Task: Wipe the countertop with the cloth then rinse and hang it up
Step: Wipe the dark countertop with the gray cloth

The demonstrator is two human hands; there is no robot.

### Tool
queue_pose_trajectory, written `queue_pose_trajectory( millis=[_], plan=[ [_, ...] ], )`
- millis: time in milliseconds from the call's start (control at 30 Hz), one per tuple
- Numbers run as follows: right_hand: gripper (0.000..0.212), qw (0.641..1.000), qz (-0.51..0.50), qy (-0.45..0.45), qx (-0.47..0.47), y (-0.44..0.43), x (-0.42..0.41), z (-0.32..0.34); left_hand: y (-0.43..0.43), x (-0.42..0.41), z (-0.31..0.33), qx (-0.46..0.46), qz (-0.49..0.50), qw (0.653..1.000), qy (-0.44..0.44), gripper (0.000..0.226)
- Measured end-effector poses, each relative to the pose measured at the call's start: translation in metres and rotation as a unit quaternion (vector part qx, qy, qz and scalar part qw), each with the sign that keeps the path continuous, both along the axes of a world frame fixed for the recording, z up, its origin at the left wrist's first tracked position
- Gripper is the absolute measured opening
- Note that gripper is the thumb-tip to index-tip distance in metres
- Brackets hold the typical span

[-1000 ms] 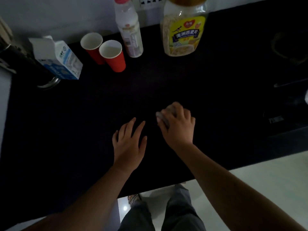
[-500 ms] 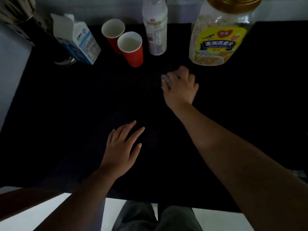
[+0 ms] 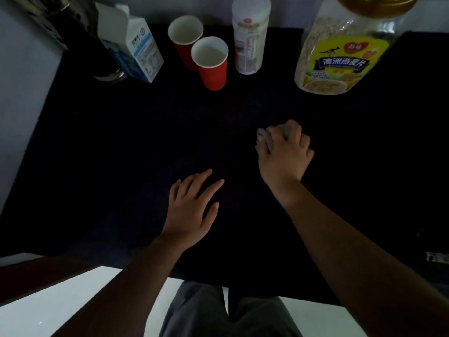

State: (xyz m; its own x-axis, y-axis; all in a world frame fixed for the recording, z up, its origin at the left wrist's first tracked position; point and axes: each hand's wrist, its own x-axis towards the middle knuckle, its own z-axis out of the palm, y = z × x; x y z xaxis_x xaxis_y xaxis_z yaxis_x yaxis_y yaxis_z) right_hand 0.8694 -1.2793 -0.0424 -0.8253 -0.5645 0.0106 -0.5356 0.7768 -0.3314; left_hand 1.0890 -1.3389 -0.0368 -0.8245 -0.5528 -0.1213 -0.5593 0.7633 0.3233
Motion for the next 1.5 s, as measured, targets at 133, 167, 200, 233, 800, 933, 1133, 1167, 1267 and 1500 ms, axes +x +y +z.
queue_pose_trajectory(
  millis=[133,167,200,233,800,933,1133,1167,1267,1500],
  plan=[
    [0.036,0.996,0.085,0.004,0.001,-0.007,0.038,0.000,-0.008,0.001,0.007,0.028,-0.002,0.999,0.030,0.043],
    [0.035,0.994,0.109,0.010,-0.001,0.005,0.046,-0.002,-0.015,0.004,0.009,0.039,0.005,0.998,0.044,0.043],
    [0.033,0.992,0.129,0.017,-0.003,0.018,0.052,-0.004,-0.023,0.008,0.012,0.047,0.017,0.997,0.054,0.043],
    [0.032,0.990,0.141,0.019,-0.004,0.028,0.057,-0.003,-0.034,0.015,0.015,0.052,0.029,0.996,0.059,0.044],
    [0.032,0.977,0.212,0.014,-0.020,-0.179,0.201,-0.003,-0.223,0.154,0.007,0.002,0.143,0.989,0.021,0.052],
    [0.035,0.973,0.229,0.027,-0.007,-0.144,0.188,-0.004,-0.225,0.162,0.001,0.021,0.124,0.991,0.046,0.051],
    [0.045,1.000,0.015,-0.008,-0.006,-0.229,0.170,-0.001,-0.222,0.162,-0.002,0.021,0.130,0.990,0.047,0.051],
    [0.048,1.000,0.008,-0.002,-0.011,-0.236,0.176,-0.002,-0.222,0.162,-0.002,0.020,0.129,0.990,0.044,0.051],
    [0.048,0.999,0.044,0.021,-0.009,-0.228,0.194,-0.004,-0.222,0.162,-0.003,0.011,0.124,0.991,0.039,0.051],
    [0.040,0.989,0.138,0.050,0.011,-0.126,0.243,-0.003,-0.216,0.161,0.002,0.010,0.109,0.994,0.018,0.054]
  ],
)
